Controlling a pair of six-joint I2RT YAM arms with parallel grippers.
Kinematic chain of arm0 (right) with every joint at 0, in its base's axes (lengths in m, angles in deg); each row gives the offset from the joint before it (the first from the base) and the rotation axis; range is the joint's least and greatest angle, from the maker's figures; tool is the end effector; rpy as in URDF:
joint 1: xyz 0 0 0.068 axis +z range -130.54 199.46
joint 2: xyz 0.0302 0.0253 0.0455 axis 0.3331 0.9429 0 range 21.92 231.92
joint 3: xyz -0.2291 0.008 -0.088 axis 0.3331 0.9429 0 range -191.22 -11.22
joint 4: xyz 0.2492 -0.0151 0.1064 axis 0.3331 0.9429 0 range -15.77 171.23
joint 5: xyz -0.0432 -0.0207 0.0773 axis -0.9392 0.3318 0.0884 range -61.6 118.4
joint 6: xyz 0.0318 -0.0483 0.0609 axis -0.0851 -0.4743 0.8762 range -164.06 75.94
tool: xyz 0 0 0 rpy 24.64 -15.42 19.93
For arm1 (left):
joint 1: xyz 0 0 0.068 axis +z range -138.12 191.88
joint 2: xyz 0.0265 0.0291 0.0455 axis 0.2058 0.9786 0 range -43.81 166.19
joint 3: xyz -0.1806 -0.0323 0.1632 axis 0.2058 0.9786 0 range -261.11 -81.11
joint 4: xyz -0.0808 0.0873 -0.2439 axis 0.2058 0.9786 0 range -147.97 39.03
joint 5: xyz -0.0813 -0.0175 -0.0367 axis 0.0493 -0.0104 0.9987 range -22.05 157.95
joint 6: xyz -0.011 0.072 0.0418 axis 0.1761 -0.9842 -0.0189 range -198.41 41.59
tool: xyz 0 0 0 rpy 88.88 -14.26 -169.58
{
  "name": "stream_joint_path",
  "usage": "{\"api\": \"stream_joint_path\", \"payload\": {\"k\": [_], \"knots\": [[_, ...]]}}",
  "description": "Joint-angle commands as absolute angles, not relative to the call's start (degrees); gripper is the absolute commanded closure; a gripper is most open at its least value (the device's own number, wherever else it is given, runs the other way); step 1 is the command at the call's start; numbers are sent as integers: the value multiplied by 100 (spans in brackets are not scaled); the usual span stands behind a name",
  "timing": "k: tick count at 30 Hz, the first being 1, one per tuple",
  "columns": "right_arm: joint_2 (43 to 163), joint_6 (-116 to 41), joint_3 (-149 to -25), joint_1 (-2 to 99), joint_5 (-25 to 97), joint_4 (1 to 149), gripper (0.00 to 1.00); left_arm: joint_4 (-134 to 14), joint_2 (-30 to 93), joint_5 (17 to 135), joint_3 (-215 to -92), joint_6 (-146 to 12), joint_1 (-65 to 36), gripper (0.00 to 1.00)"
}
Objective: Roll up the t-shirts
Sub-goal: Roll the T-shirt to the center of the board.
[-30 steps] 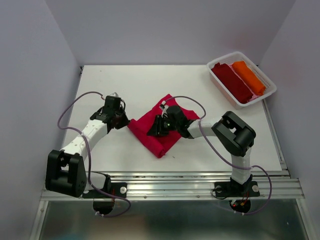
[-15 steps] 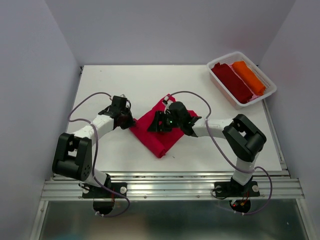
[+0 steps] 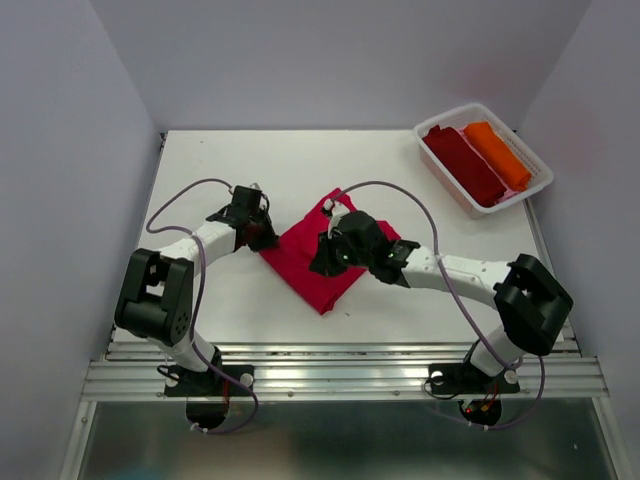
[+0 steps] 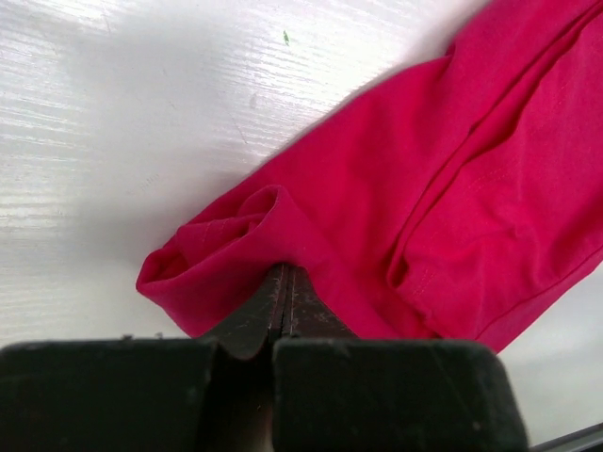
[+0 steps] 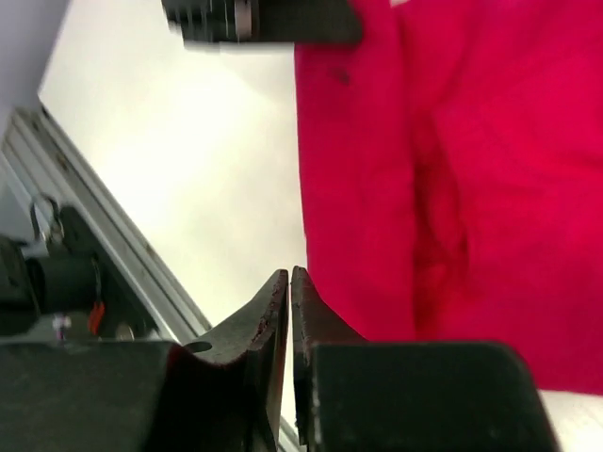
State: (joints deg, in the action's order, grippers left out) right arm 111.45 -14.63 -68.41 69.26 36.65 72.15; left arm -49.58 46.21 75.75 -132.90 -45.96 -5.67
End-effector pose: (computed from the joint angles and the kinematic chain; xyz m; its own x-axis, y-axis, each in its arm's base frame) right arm 0.2455 0.3070 0.1892 -0.6940 -0.0680 -0.7167 -0.5683 0.6630 0.4874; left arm 0.3392 -0.1176 0.1315 -0.7927 -0.3070 -0.5267 -0.0449 0.8910 -0.4518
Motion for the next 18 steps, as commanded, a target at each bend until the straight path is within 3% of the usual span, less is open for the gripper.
{"api": "stream_joint_path", "payload": {"k": [1, 18], "knots": [[11279, -1752, -6590, 7035, 3315, 7643, 91, -5058, 4645, 7639, -13525, -4598, -597, 100], [11614, -1585, -5974, 7140, 2594, 7537, 97, -5155, 5111, 7745, -13859, -4633, -641, 100]]}}
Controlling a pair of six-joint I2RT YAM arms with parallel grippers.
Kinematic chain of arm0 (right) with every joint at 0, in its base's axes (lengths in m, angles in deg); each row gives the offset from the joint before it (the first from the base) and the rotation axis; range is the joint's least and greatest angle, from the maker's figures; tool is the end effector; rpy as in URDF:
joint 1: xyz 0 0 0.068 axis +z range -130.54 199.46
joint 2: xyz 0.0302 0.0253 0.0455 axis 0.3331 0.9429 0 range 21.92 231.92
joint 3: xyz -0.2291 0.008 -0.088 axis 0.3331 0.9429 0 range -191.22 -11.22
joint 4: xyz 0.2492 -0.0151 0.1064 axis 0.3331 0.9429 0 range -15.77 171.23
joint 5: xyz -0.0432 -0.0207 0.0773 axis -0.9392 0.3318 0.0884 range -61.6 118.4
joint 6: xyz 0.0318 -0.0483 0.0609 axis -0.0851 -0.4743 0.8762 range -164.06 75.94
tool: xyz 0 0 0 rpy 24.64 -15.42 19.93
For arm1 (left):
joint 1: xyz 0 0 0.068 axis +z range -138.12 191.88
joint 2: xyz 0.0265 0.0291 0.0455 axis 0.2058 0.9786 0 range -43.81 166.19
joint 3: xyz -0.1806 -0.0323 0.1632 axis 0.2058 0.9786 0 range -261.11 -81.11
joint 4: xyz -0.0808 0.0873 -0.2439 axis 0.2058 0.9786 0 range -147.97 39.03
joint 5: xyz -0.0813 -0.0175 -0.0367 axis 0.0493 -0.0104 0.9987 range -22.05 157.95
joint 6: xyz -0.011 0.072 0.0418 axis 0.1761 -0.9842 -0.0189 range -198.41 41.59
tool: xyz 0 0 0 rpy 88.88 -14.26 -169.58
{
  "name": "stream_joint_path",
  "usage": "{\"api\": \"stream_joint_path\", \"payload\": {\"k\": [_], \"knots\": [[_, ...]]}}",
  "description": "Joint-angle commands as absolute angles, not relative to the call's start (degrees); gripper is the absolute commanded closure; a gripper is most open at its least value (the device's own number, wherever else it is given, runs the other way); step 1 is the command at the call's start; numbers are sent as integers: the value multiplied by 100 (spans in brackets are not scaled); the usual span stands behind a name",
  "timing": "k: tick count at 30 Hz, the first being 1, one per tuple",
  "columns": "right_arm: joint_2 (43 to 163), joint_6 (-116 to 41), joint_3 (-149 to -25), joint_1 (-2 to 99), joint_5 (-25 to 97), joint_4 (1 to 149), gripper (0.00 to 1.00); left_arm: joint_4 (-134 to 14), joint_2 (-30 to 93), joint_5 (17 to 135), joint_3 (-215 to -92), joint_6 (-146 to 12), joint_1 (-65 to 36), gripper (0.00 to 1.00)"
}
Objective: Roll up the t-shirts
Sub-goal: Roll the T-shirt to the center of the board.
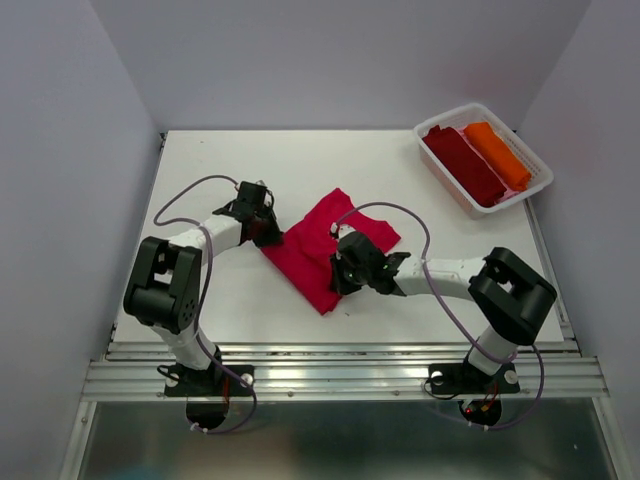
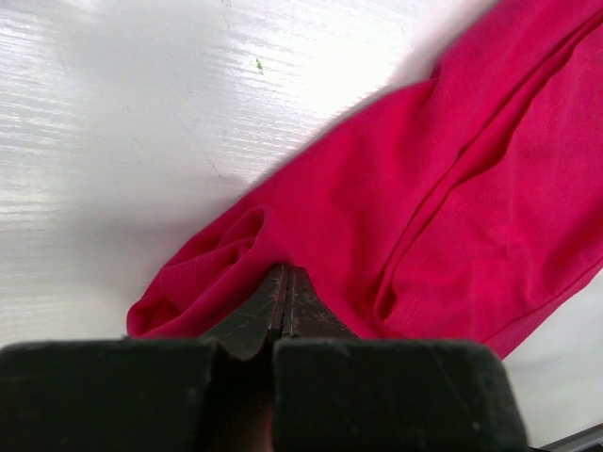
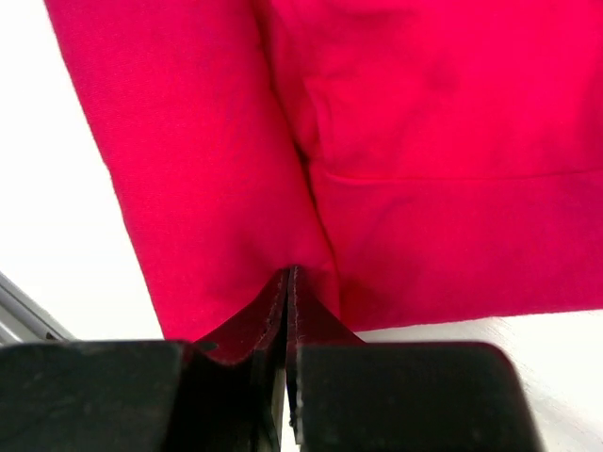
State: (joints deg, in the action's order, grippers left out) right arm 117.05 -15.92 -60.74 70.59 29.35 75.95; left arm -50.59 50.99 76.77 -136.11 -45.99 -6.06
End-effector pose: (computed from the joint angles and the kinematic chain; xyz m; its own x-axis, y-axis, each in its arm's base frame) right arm 0.2267 0.2833 0.0991 -0.7773 -0.2131 -0.5919 -0.4751 0.8155 0.3304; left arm 0.3526 -0.1259 0.1234 -0.8053 -0.2963 -0.5135 -0.0337 0.8876 -0.4593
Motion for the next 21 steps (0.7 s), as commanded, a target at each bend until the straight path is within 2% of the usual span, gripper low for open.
{"api": "stream_joint_path", "payload": {"k": [1, 6, 9, 12, 14, 15, 17, 18, 21], "knots": [[11587, -1620, -6035, 7140, 2559, 7581, 97, -5155, 5120, 7762, -13920, -4633, -641, 100], [11202, -1769, -6289, 7385, 1990, 7933, 97, -4796, 4787, 7631, -14254, -4694, -641, 100], [11078, -1892, -6552, 7596, 1584, 8135, 91, -4384, 4347, 7227, -14614, -4765, -641, 100], [11086, -2024, -6825, 7807, 1031, 8223, 79, -3901, 4075, 6596, -15027, -4905, -641, 90], [11261, -2173, -7001, 7957, 802, 8310, 73, -3645, 3952, 6269, -15247, -4984, -597, 86], [11332, -2234, -7202, 8114, 574, 8337, 66, -3574, 3908, 6164, -15283, -4993, -562, 85], [11517, -2401, -7414, 8291, 345, 8381, 61, -3477, 3776, 6136, -15318, -5011, -422, 85], [11700, -2446, -7624, 8379, 126, 8408, 55, -3381, 3723, 6127, -15301, -5020, -221, 85], [12130, -2665, -7968, 8643, -121, 8460, 48, -3274, 3468, 6171, -15143, -5002, 175, 85]]}}
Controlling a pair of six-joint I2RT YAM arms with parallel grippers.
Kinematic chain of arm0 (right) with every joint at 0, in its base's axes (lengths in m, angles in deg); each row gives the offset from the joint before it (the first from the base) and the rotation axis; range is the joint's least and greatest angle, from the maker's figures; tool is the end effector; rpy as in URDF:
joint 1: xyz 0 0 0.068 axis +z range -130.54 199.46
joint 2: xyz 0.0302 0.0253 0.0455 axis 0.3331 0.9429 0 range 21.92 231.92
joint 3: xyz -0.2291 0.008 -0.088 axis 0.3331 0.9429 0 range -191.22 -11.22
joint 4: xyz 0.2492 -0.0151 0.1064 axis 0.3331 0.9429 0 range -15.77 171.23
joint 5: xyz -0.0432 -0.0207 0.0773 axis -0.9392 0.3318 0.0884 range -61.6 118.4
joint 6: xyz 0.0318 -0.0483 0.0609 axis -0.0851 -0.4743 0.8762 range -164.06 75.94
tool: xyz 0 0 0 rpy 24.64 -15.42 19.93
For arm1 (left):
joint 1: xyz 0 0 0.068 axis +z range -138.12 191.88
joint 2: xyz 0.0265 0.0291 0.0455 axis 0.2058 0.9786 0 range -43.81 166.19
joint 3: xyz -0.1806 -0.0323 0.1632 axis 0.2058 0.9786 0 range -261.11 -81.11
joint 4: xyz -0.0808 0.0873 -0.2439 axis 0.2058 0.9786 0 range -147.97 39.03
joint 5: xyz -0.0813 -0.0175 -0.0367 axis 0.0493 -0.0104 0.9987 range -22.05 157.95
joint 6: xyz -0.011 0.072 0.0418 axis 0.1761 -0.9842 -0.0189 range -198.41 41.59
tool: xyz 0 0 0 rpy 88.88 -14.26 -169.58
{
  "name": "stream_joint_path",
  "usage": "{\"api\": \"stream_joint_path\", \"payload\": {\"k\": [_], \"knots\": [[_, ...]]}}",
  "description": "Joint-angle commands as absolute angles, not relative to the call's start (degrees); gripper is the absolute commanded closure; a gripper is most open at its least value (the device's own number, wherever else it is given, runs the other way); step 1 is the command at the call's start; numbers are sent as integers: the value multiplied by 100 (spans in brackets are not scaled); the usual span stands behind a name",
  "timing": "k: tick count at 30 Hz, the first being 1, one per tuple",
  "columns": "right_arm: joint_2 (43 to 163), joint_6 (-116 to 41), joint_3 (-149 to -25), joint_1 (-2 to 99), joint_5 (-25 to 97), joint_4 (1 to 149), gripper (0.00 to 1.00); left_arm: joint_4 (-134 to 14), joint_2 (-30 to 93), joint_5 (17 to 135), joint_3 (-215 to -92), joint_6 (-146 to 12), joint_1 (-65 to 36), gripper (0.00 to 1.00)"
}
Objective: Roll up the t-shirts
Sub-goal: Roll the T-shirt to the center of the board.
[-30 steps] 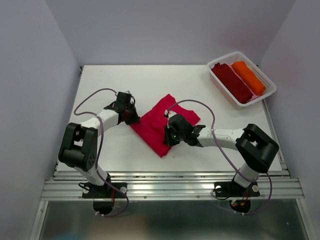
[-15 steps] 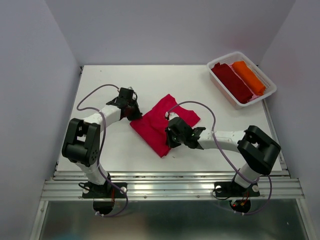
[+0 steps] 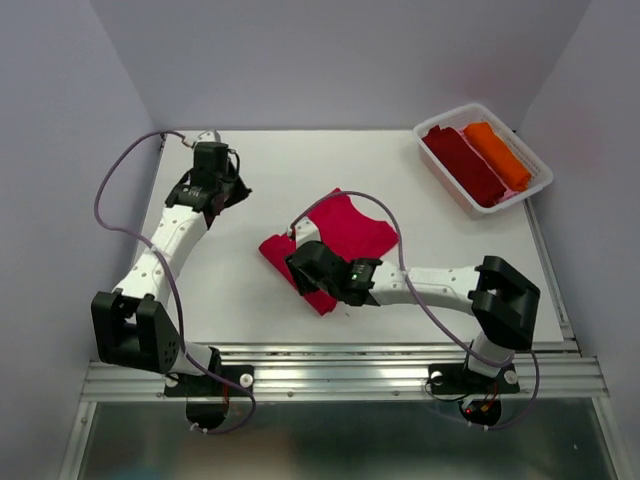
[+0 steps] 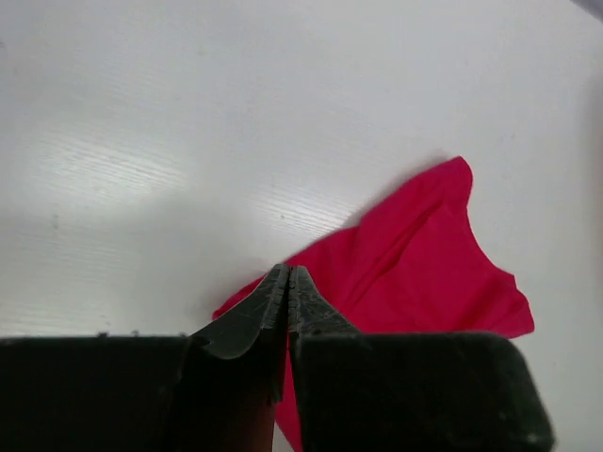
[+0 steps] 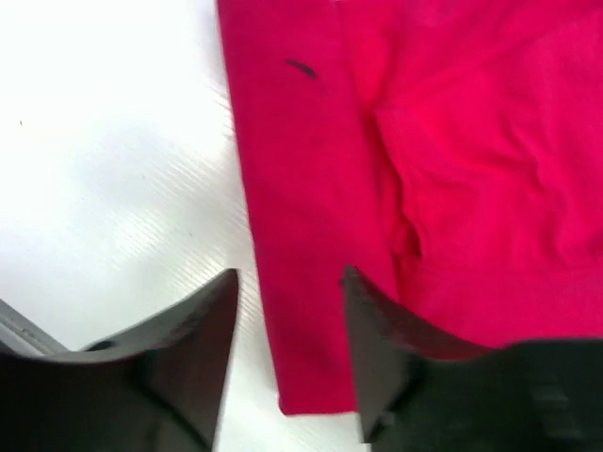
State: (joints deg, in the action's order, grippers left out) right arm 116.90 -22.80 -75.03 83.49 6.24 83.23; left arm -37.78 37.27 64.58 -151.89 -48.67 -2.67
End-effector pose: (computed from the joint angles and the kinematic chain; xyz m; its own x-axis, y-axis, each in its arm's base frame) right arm 0.1996 0.3465 0.1757 -0.5194 -0.2995 -0.8003 -0.5560 0.8297 0.0503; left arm 0.3618 -0.0893 0.2850 -0.5264 -0.3751 -0.7630 -0.0686 0.9132 -0.4016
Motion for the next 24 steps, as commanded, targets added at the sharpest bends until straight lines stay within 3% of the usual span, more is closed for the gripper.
{"api": "stream_joint_path", "payload": {"k": [1, 6, 21, 24], "knots": [[12245, -2709, -8073, 8643, -244, 8469, 42, -3265, 3389, 6197, -15081, -4994, 455, 85], [12887, -2894, -8794, 8827, -500, 8601, 36, -3353, 2941, 6215, -14642, -4985, 880, 84], [13986, -2912, -9270, 8995, -834, 8592, 36, -3362, 2923, 6127, -14360, -4941, 968, 84], [14179, -2798, -9261, 8995, -1062, 8592, 40, -3371, 2940, 6154, -14343, -4941, 977, 84]]}}
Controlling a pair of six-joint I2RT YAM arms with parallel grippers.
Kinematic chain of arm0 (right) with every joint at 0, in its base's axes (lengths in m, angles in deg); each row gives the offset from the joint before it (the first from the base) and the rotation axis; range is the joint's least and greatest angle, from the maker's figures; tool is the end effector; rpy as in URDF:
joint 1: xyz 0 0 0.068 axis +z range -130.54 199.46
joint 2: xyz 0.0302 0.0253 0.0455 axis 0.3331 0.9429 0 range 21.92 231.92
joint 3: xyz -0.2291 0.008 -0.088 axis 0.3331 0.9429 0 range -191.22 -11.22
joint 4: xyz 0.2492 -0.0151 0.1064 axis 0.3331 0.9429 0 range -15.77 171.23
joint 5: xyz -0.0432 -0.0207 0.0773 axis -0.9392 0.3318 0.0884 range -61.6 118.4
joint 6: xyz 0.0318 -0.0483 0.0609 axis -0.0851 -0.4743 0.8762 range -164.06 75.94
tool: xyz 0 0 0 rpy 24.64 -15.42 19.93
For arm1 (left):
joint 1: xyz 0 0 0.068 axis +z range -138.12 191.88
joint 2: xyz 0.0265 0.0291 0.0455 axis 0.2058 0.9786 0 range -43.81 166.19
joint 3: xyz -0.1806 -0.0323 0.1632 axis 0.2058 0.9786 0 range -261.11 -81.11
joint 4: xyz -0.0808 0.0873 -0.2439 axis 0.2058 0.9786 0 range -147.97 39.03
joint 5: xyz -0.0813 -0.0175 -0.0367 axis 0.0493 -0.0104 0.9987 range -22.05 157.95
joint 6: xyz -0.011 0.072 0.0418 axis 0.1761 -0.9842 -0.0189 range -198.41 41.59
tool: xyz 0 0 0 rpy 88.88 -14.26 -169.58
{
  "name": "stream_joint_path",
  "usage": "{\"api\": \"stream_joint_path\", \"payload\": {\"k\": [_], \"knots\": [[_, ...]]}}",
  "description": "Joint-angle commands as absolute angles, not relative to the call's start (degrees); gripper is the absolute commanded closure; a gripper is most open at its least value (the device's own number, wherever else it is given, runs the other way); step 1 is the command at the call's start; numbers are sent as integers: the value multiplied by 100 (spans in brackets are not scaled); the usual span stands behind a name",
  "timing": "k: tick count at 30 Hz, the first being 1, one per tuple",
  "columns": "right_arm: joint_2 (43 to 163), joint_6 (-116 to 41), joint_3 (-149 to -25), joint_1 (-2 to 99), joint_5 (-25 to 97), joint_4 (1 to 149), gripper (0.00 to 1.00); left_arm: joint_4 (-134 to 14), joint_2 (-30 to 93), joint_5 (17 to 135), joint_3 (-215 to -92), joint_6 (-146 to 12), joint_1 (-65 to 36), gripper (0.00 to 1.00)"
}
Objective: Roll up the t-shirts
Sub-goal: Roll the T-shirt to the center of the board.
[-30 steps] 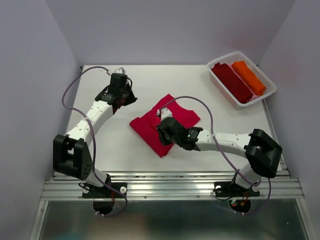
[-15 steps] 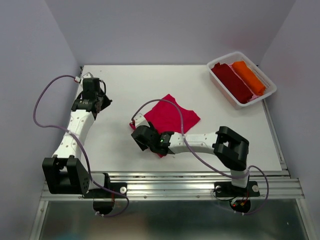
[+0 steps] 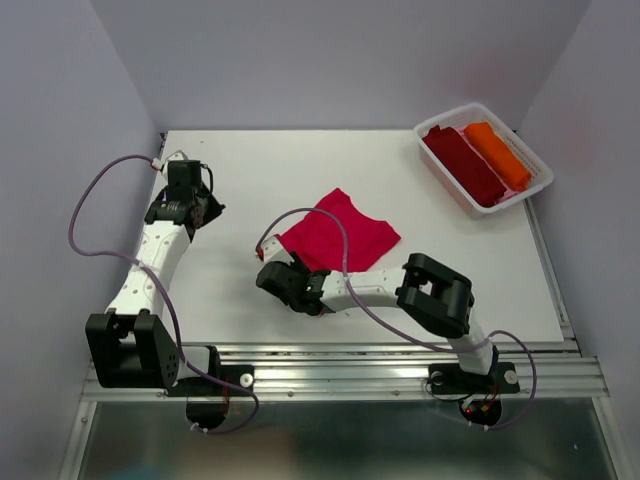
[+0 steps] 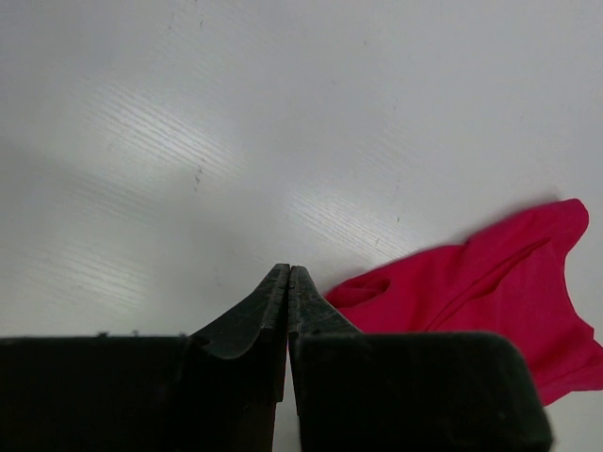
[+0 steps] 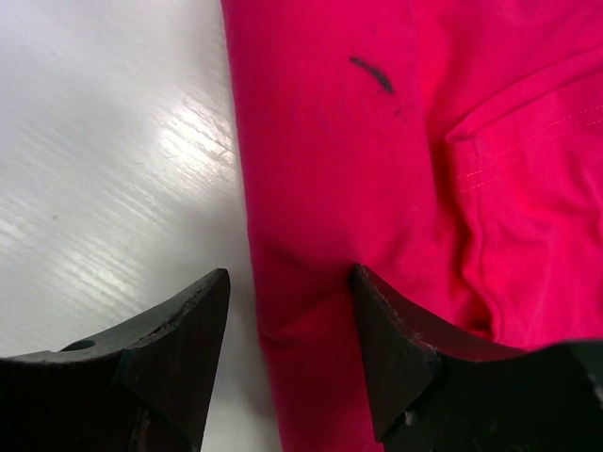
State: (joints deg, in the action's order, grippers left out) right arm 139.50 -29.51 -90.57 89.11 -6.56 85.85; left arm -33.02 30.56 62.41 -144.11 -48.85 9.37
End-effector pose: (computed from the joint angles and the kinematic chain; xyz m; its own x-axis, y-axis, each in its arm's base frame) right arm 0.1972 0.4108 0.1087 -0.4180 -0.5351 -0.7341 -0.5527 0.7911 -0.2620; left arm 0.3375 -0.0076 0.2618 -0.4977 -0.4698 -0.7291 -0.3218 0.8806 -0.3478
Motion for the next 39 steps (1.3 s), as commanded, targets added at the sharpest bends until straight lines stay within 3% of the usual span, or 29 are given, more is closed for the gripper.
{"api": "stream_joint_path", "payload": {"k": [1, 3, 4, 7, 10, 21, 30, 39], "knots": [[14284, -2763, -9252, 8995, -1211, 8592, 46, -3380, 2940, 6162, -14334, -4932, 977, 84], [14373, -2657, -9261, 8995, -1335, 8601, 56, -3388, 2940, 6180, -14290, -4932, 977, 85], [14391, -2613, -9261, 8995, -1387, 8610, 71, -3388, 2940, 6189, -14281, -4932, 977, 85], [14251, -2455, -9226, 8995, -1117, 8610, 88, -3415, 2923, 6206, -14237, -4941, 977, 85], [14058, -2376, -9121, 8995, -713, 8479, 97, -3423, 2914, 6215, -14211, -4949, 977, 85], [12836, -1287, -8224, 8108, 2187, 7485, 99, -3467, 2905, 6285, -14202, -5002, 977, 85], [12756, -267, -7627, 7379, 4383, 6317, 99, -3485, 2905, 6294, -14158, -5064, 977, 85], [12782, 990, -6809, 6798, 5722, 4532, 99, -3503, 2879, 6338, -14114, -5064, 977, 85]]}}
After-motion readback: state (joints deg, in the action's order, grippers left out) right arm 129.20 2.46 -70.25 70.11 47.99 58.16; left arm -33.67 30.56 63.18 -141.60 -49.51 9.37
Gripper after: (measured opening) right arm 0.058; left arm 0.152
